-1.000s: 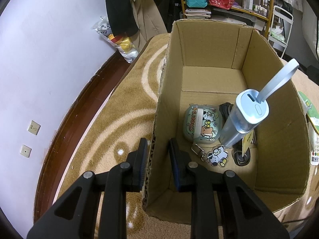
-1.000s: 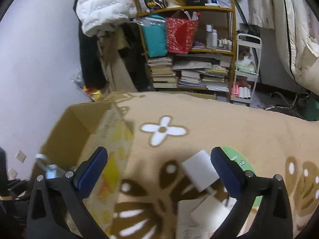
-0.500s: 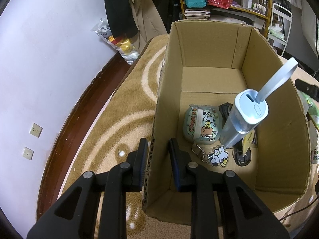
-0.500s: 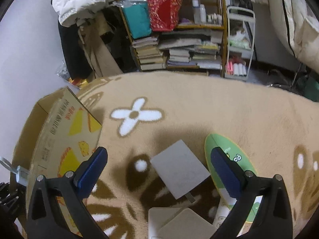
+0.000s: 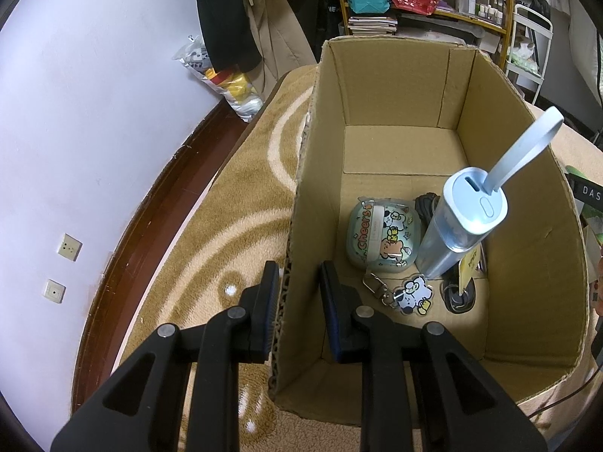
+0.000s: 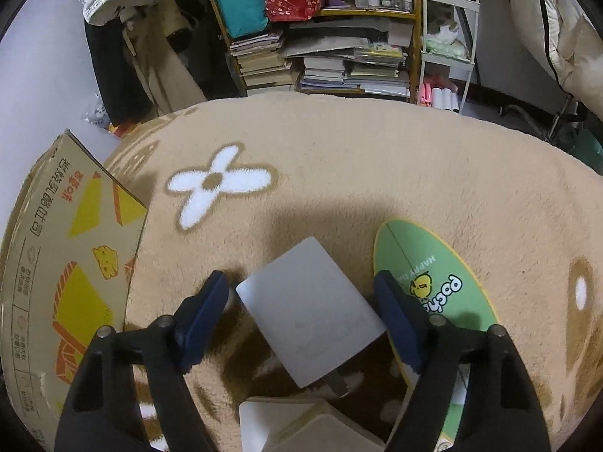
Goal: Organize rigid objects
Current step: 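Move the right gripper to the white square pad and close on it, then lift the white square pad with the right gripper and drop it into the box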
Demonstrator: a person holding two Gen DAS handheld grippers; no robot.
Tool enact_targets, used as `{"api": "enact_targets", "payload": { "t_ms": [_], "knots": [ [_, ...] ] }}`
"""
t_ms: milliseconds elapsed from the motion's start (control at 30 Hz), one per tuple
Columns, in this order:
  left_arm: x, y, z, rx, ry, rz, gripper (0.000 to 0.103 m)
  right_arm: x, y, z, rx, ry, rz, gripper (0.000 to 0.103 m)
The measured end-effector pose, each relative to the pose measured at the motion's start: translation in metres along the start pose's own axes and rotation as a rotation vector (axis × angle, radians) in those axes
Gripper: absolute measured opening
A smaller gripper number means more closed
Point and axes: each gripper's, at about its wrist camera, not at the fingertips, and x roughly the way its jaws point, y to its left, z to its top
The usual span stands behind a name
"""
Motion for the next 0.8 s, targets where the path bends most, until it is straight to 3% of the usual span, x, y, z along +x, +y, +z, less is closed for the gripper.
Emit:
{"api": "enact_targets", "payload": {
  "t_ms": [100,267,533,800],
  "knots": [
    [0.0,0.0,0.0,0.0,0.0,0.001,0.022,0.005,0.001,-0.003,0.004,0.039,0.052,0.073],
    [0.0,0.0,-0.002,-0.001,-0.002,0.001,0.022,0.006,0.011,-0.013,-0.058,0.022,0.001,0.058],
    [0.0,-0.001,-0.002,-0.001,-0.001,0.0,0.022,-0.004,0.016,-0.015,-0.086,-0.004,0.01,0.056],
    [0.0,0.0,-0.002,0.001,-0.001,0.002,0.022,-0.043,0.038,-0.009,-0.084,-0.109,0.065,0.056]
  ]
}}
